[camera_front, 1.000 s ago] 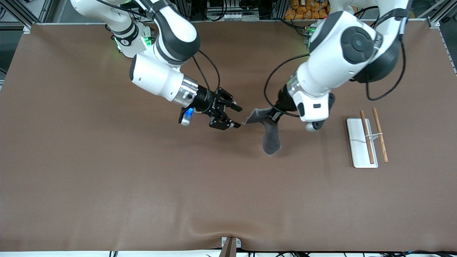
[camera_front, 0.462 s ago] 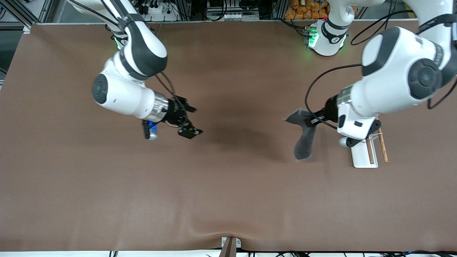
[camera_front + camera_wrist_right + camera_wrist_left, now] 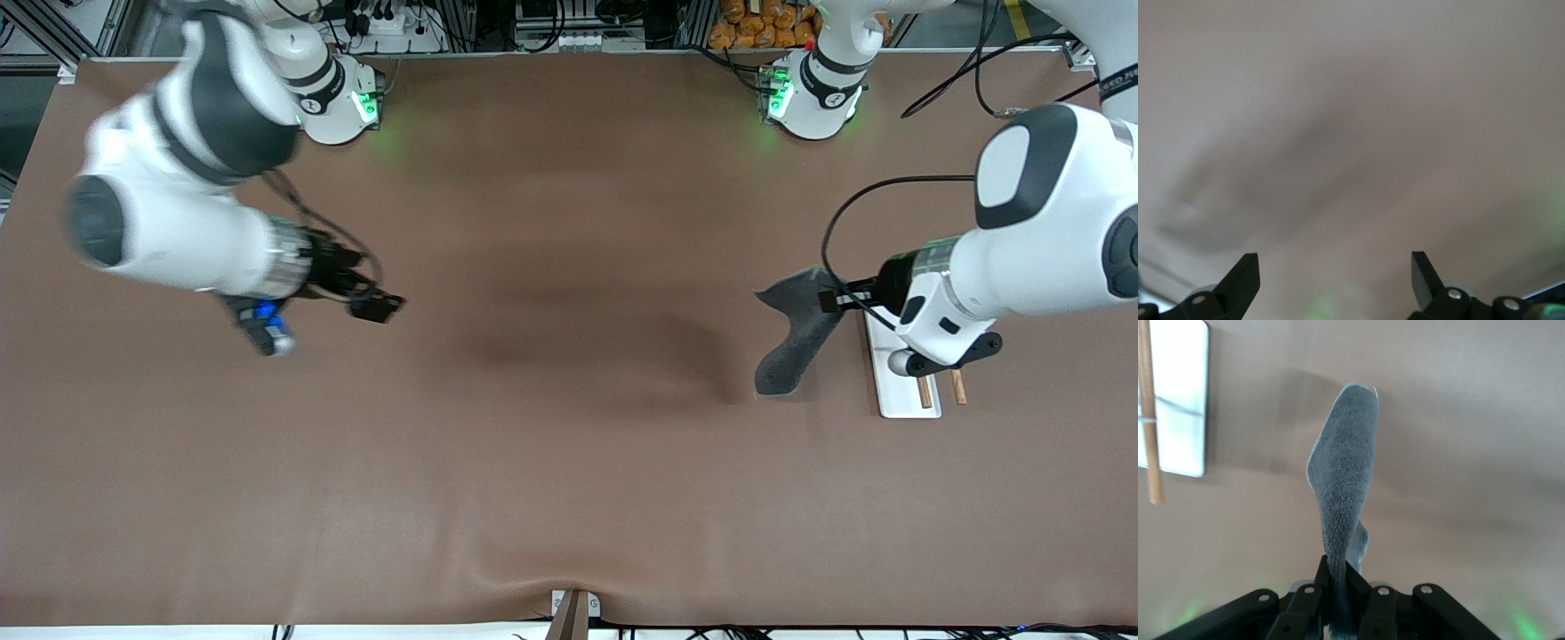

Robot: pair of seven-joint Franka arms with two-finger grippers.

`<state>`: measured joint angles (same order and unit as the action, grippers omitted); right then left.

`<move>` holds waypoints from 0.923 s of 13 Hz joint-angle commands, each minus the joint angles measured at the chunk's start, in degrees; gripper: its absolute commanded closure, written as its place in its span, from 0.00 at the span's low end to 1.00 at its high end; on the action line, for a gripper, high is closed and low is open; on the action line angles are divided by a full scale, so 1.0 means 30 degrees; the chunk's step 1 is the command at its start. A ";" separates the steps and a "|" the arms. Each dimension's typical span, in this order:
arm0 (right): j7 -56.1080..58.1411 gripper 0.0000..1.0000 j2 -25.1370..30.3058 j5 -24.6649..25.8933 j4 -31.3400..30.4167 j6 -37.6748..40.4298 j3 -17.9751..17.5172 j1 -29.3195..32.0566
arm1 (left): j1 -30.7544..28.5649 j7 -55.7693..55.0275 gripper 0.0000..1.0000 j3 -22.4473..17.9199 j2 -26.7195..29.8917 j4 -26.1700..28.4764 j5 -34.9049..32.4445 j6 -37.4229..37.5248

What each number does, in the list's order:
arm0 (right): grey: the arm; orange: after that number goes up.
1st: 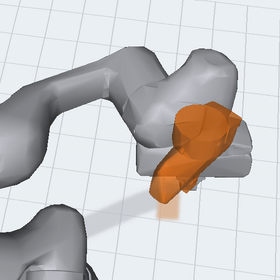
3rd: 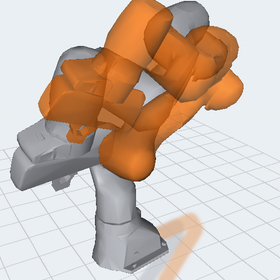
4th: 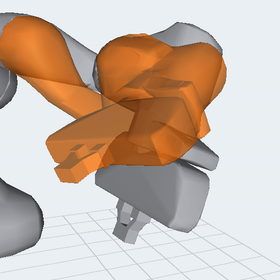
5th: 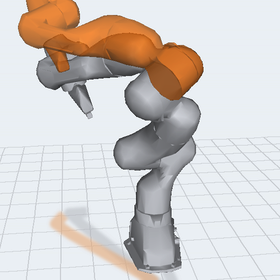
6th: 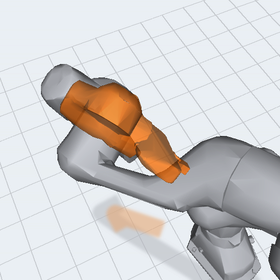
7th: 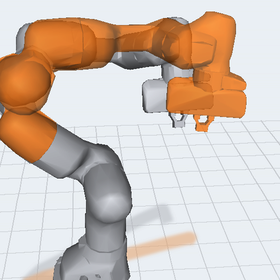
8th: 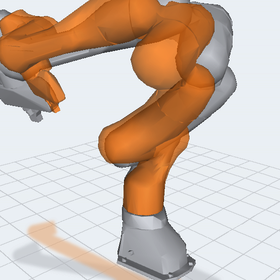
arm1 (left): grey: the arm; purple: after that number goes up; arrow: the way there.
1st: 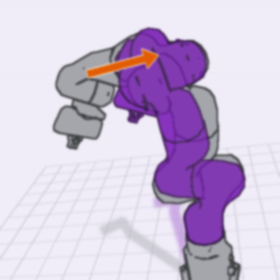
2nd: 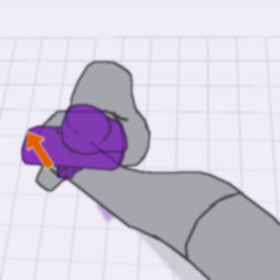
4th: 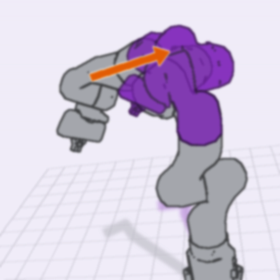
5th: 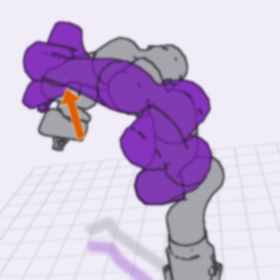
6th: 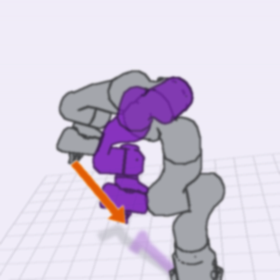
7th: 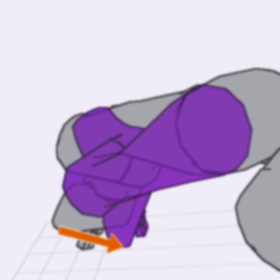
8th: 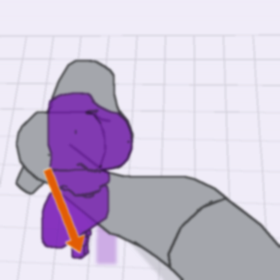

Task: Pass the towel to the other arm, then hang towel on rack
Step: 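Carry the towel to the rack while the right gripper withdraws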

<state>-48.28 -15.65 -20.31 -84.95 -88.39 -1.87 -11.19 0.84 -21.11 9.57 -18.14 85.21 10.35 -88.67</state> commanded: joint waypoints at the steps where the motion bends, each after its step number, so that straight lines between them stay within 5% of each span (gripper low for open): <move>1: 0.5069 0.00 -0.0057 0.1167 0.1215 0.2128 -0.0401 0.2404 | -0.1739 0.3504 1.00 0.0295 0.0248 0.0833 -0.0344 0.0172; 6: 1.6716 0.00 0.0354 0.6208 0.2764 0.3678 -0.0343 0.4486 | -0.4464 0.7848 1.00 0.0295 -0.0336 0.1479 -0.0081 0.0113; 8: 1.7676 0.00 0.0265 0.6331 0.4111 0.4618 -0.0372 0.5369 | -0.5316 0.9373 1.00 0.0295 -0.0688 0.1479 0.0007 0.0055; 12: 1.6339 0.00 0.1462 0.6331 0.3419 0.5121 -0.0401 0.5167 | -0.6782 1.1805 1.00 0.0266 -0.1305 0.1274 -0.0051 -0.0354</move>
<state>3.55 -13.94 -2.54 -72.95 -73.66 -2.05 4.46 -17.66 11.29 9.65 -21.57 89.61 10.11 -89.12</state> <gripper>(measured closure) 0.000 0.934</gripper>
